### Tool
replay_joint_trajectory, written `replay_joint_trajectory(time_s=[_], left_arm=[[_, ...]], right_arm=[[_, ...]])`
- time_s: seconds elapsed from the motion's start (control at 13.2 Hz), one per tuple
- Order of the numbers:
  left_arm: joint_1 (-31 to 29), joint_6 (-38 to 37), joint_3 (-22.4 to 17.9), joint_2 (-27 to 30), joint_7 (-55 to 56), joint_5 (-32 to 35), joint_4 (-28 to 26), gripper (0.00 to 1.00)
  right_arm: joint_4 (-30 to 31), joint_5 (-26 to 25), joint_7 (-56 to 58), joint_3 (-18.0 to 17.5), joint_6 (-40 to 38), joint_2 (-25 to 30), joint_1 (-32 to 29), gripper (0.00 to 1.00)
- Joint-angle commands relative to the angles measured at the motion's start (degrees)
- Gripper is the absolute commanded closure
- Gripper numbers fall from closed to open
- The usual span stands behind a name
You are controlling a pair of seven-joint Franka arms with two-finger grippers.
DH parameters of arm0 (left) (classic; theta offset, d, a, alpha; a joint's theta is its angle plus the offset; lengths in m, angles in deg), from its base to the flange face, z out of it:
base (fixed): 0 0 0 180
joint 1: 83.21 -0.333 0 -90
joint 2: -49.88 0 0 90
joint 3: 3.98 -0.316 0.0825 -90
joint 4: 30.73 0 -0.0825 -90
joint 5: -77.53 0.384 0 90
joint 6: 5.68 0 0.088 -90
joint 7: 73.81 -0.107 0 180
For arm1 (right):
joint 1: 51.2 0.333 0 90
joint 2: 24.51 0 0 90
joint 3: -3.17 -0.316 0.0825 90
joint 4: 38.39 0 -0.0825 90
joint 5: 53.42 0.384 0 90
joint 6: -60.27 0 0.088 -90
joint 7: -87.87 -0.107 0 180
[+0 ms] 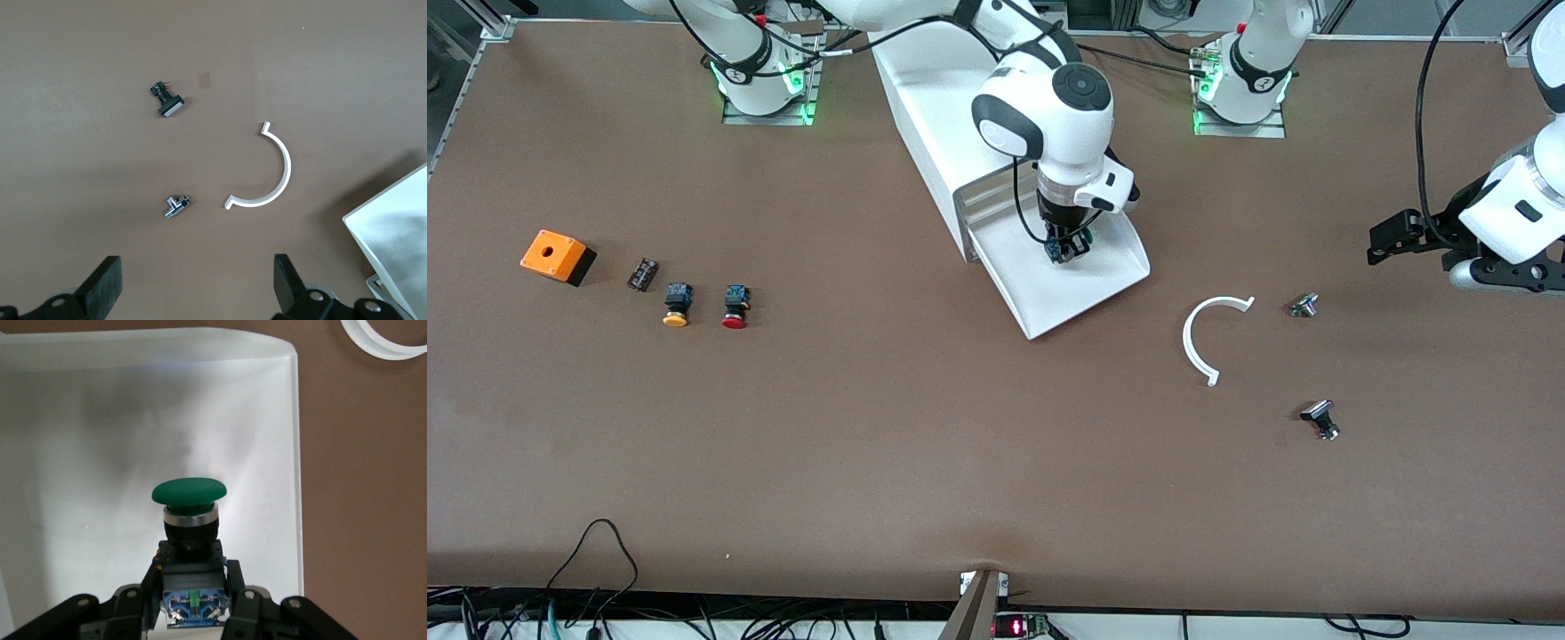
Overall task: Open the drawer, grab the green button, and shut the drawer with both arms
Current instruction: 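Lift the green button out of the drawer with the right gripper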
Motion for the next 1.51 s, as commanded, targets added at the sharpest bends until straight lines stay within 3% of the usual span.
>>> replay_joint_trajectory(time_s=[0.0,0.45,0.76,1.06,1.44], left_arm=[[0.1,-1.5,0.3,-0.1,1.0,1.5,1.4,0.0],[-0.3,-1.6,-0.4,-1.7,0.7,1.6,3.5,0.0],[-0.2,-1.6,-0.1,-2.1,0.7,2.9,4.3,0.0],[0.2,-1.7,0.0,-2.4,0.7,2.9,4.3,0.0],[0.3,-1.7,0.2,-2.5,0.7,2.9,4.4,0.0]], right_arm=[[0.7,-0.8,-2.7,1.8,-1.6,3.9,0.0,0.7],[0.7,-0.5,-2.7,7.4,-2.8,6.6,-0.8,0.7],[0.8,1.2,-5.0,13.4,-3.1,8.6,-0.7,0.7],[1.6,10.6,-11.2,17.8,-2.8,9.9,-2.6,0.7],[10.5,11.3,-21.1,19.5,-0.4,14.1,-8.7,0.7]])
